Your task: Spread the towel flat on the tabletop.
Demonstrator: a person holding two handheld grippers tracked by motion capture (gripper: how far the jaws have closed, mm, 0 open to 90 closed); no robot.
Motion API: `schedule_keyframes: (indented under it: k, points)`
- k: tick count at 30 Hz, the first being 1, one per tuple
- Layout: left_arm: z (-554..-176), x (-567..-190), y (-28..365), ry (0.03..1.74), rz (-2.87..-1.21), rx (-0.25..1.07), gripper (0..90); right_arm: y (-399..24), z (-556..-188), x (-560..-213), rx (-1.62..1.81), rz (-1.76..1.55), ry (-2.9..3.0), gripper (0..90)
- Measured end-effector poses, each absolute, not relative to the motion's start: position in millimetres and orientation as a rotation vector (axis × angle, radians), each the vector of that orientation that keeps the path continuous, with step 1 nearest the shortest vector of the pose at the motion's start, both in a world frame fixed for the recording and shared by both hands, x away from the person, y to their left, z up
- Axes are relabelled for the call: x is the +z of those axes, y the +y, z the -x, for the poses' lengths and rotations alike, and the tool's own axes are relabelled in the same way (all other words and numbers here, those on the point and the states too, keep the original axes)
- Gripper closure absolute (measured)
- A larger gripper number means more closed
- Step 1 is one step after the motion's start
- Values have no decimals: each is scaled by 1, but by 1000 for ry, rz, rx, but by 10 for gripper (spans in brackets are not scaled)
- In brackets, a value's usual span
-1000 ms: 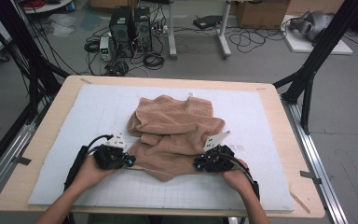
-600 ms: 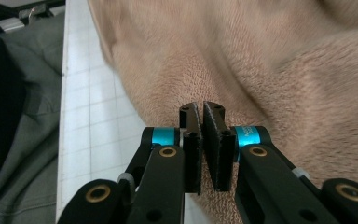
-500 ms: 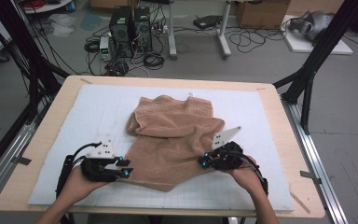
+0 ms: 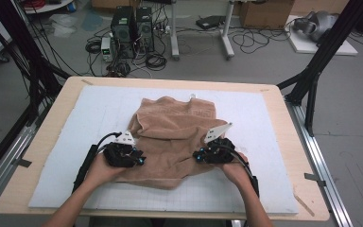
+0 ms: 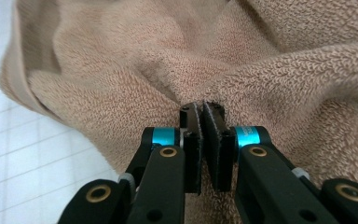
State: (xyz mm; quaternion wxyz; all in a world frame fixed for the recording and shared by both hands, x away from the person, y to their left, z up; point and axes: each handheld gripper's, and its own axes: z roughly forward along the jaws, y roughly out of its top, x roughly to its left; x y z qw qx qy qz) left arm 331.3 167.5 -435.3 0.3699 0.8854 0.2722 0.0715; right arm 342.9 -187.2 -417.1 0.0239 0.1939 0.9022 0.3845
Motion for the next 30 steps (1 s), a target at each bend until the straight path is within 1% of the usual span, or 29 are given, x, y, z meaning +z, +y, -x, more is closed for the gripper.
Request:
schedule_keyframes:
  k: [1, 2, 5, 10, 14, 18, 19, 20, 22, 24, 27, 28, 29, 30]
  points:
    - [-331, -435, 167, 697, -2278, 190, 848, -188, -341, -415, 1201, -596, 2783, 864]
    - [-329, -434, 167, 692, -2281, 197, 860, -190, -338, -412, 1208, -594, 2778, 864]
    - [-324, -429, 168, 675, -2273, 225, 870, -195, -331, -402, 1221, -573, 2754, 864]
    - [-315, -408, 179, 664, -2187, 286, 872, -202, -325, -384, 1237, -542, 2715, 864]
    - [-315, -391, 187, 679, -2113, 351, 873, -196, -333, -366, 1240, -517, 2678, 864]
    - [-326, -384, 190, 731, -2036, 451, 874, -185, -358, -354, 1226, -550, 2623, 866]
    - [-332, -385, 190, 757, -2021, 484, 873, -182, -367, -353, 1234, -579, 2612, 866]
    - [-340, -388, 191, 792, -2011, 490, 873, -179, -378, -354, 1231, -614, 2598, 866]
    - [-356, -398, 191, 853, -2008, 475, 872, -174, -400, -362, 1188, -714, 2600, 866]
    - [-368, -410, 191, 907, -2002, 395, 869, -170, -416, -375, 1146, -798, 2600, 866]
    - [-374, -418, 190, 906, -2031, 369, 844, -169, -429, -392, 1096, -895, 2636, 859]
    - [-373, -417, 189, 900, -2036, 373, 815, -169, -430, -393, 1103, -898, 2639, 847]
    - [-371, -415, 190, 897, -2035, 372, 778, -169, -429, -393, 1105, -895, 2621, 791]
    - [-369, -413, 192, 886, -2031, 373, 746, -170, -428, -391, 1110, -889, 2604, 755]
